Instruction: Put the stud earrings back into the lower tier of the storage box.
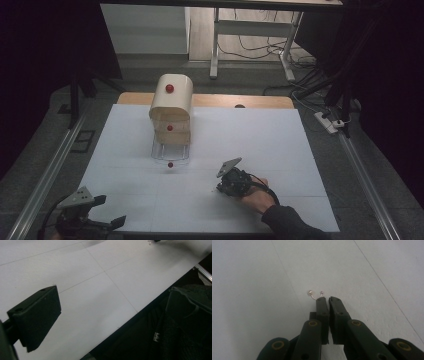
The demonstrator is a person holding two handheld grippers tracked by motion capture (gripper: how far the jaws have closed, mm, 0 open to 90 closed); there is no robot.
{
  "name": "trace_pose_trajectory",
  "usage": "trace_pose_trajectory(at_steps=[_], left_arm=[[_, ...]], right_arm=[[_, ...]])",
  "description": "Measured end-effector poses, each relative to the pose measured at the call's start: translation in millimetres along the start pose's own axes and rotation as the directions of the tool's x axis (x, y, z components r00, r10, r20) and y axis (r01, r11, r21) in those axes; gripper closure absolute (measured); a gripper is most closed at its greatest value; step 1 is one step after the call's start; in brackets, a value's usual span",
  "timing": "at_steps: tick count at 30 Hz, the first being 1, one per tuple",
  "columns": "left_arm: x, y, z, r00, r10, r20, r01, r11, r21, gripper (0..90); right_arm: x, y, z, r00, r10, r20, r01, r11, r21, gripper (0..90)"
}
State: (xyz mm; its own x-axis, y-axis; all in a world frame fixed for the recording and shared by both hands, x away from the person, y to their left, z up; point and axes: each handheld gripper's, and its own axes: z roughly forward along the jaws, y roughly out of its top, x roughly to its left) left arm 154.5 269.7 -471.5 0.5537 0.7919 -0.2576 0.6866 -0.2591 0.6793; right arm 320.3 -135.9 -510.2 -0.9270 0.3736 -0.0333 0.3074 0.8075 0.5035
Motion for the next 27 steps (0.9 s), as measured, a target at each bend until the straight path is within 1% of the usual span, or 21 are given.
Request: trace_pose_trajectory(at_steps=[3,6,9,10,17,20,24,25,26,27], left_arm=[[-0.1,0.0,0.1,1.0,0.001,0.0,-0.001,1.0,0.001,0.2],[0.0,0.0,0.1,1.0,0.0,0.0,0.0,1.0,0.002,0.2],[0.4,0.1,0.3,1.0,-0.002,0.001,0.002,1.0,0.003,0.2],[0.4,0.2,0.3,1.0,-0.002,0.001,0.002,1.0,0.003,0.1],[0.6,0.4,0.5,1.0,-0.003,0.001,0.003,1.0,0.005,0.2],[0.7,0.4,0.6,1.0,-0.005,0.001,0.005,1.0,0.005,0.1],[0.9,0.4,0.5,1.0,-0.005,0.001,0.005,1.0,0.005,0.1],[0.9,0.3,0.5,1.0,-0.006,0.001,0.006,1.0,0.005,0.2],[0.9,0.3,0.5,1.0,-0.006,0.001,0.006,1.0,0.005,0.2],[0.8,0.3,0.5,1.0,-0.005,0.001,0.005,1.0,0.005,0.1]], right_arm=[[-0.5,0.2,-1.1,0.9998,0.016,-0.009,-0.016,1.0,-0.01,86.5],[-1.4,1.8,-5.0,0.9996,0.027,-0.012,-0.027,0.999,-0.033,86.5],[-2.3,3.9,-8.7,0.9987,0.048,-0.016,-0.049,0.997,-0.054,86.5],[-3.2,4.5,-10.0,0.9987,0.046,-0.02,-0.047,0.997,-0.062,86.5],[-6.3,13.5,-21.1,0.9972,0.07,-0.028,-0.073,0.988,-0.135,86.5],[-7.6,18.4,-23.1,0.996,0.081,-0.036,-0.086,0.984,-0.156,86.5],[-8.6,24.4,-24.6,0.9955,0.083,-0.045,-0.09,0.98,-0.175,86.5],[-8.4,29.4,-25.0,0.9953,0.083,-0.05,-0.091,0.977,-0.192,86.5],[-8.4,29.4,-25.0,0.9953,0.083,-0.05,-0.091,0.977,-0.192,86.5],[-8.2,33.4,-25.4,0.995,0.082,-0.057,-0.092,0.975,-0.202,86.5]])
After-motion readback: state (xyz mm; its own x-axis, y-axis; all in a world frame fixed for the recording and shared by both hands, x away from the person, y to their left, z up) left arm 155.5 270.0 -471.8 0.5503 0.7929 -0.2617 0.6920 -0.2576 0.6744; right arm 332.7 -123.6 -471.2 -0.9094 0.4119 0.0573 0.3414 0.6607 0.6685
